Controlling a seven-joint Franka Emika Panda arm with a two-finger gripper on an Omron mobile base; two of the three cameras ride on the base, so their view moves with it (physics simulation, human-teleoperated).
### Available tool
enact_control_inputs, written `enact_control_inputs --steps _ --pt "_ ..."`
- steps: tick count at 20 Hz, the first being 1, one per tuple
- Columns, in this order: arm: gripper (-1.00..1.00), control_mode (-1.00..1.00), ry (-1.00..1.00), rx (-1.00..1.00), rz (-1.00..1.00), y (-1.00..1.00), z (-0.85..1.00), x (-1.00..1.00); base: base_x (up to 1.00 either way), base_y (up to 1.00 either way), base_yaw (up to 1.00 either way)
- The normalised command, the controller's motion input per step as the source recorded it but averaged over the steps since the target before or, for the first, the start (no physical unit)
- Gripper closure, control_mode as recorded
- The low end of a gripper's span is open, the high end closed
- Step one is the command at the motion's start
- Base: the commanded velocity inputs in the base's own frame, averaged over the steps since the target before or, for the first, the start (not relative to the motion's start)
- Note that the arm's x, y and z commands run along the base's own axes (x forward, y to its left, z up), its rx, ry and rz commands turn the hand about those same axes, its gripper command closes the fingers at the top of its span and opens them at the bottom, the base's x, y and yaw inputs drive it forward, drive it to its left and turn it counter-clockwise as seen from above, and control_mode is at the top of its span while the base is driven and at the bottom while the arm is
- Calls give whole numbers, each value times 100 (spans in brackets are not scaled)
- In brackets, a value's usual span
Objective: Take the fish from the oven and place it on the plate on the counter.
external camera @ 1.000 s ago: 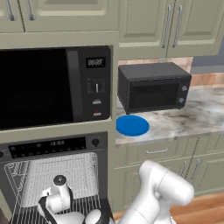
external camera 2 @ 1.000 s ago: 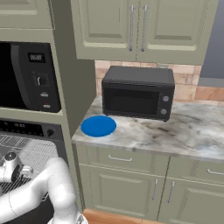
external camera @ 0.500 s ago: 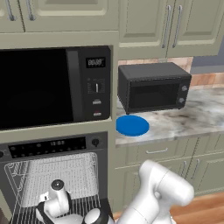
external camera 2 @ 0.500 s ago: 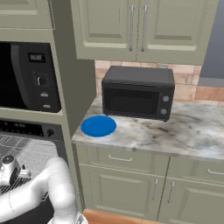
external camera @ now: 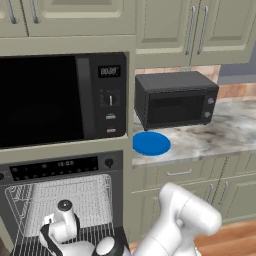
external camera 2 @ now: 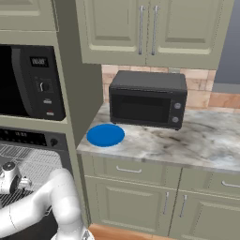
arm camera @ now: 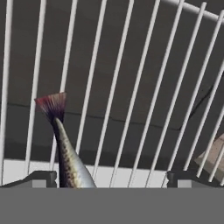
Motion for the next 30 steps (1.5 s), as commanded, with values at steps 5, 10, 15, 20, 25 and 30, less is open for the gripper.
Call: enact_control_inputs --steps 5,10,15,20,25,30 --pt "-100 -100 0 -5 0 -15 -36 28 0 0 0" --pt "-100 -100 -4 -11 0 -6 -57 30 0 0 0" --pt "-100 -100 -6 -15 0 0 -74 37 0 0 0" --pt "-100 -100 -8 -13 0 0 -80 42 0 0 0" --pt "-100 -100 2 -6 0 0 -100 2 0 0 0" --pt "100 -100 14 0 0 7 -100 -3 0 0 0"
